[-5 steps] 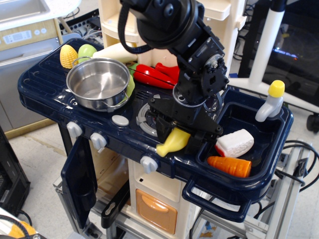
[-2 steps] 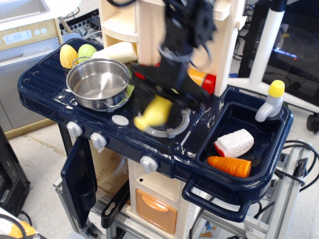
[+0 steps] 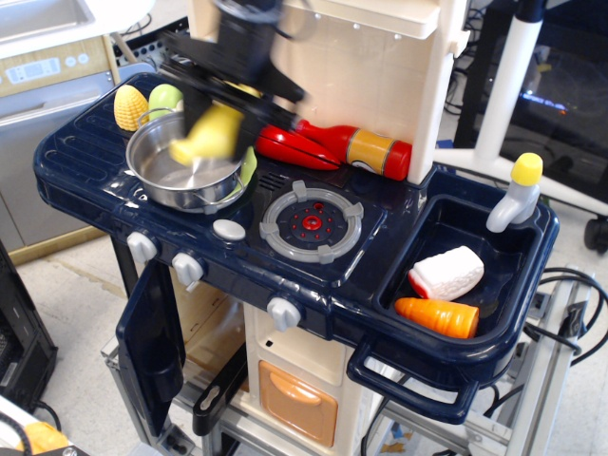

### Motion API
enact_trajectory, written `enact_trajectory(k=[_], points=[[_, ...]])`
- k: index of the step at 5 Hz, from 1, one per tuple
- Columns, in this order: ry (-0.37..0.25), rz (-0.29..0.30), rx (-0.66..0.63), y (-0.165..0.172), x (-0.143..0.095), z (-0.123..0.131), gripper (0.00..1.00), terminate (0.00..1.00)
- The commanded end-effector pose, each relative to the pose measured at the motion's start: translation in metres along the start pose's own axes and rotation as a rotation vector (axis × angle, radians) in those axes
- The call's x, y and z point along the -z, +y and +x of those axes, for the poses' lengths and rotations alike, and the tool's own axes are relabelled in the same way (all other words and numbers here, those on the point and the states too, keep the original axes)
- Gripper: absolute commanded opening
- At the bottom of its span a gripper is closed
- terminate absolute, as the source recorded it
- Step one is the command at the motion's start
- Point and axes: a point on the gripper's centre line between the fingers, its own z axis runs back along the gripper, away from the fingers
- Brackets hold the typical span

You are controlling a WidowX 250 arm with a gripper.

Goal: Put banana in pot or pan

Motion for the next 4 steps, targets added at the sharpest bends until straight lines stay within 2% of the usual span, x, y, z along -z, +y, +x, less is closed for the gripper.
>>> enact_trajectory(k=[1, 2, 4], points=[[-0.018, -0.042, 0.096, 0.0379, -0.0034, 0.0234, 0.00, 0.00], [-0.018, -0.042, 0.096, 0.0379, -0.0034, 0.0234, 1.00, 0.00], [-0.018, -0.042, 0.096, 0.0379, -0.0034, 0.0234, 1.00, 0.00]])
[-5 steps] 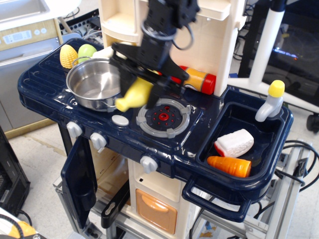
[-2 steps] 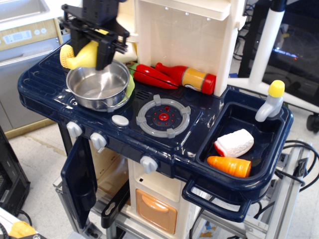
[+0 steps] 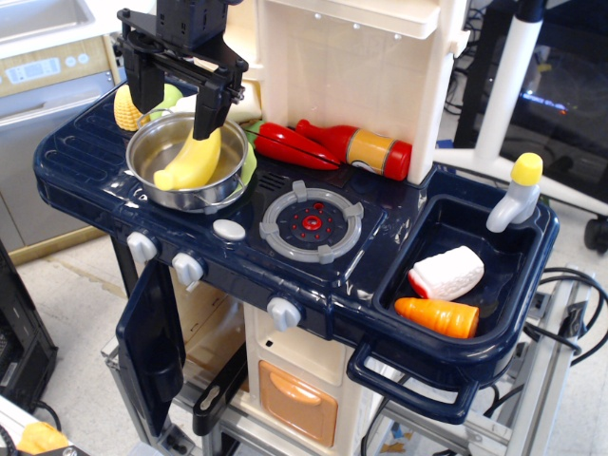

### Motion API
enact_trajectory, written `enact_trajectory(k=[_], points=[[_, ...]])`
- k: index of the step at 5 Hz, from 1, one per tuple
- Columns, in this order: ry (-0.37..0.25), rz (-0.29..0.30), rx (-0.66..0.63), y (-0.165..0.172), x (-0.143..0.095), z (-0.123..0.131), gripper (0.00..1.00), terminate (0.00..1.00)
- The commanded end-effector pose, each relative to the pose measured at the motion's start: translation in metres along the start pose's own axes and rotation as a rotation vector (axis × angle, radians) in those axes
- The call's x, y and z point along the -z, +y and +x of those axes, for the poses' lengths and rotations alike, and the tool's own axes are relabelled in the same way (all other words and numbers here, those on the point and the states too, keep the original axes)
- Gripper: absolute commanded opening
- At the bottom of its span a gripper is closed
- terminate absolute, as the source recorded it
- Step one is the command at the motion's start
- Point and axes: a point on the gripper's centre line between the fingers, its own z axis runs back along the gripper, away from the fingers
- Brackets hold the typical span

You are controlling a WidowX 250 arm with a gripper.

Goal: Put banana in pot or pan

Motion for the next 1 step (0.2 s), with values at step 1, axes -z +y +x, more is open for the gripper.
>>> enact_trajectory(k=[1], points=[[-0.048, 0.011, 0.002, 0.0038, -0.0146, 0.0055, 1.00, 1.00]])
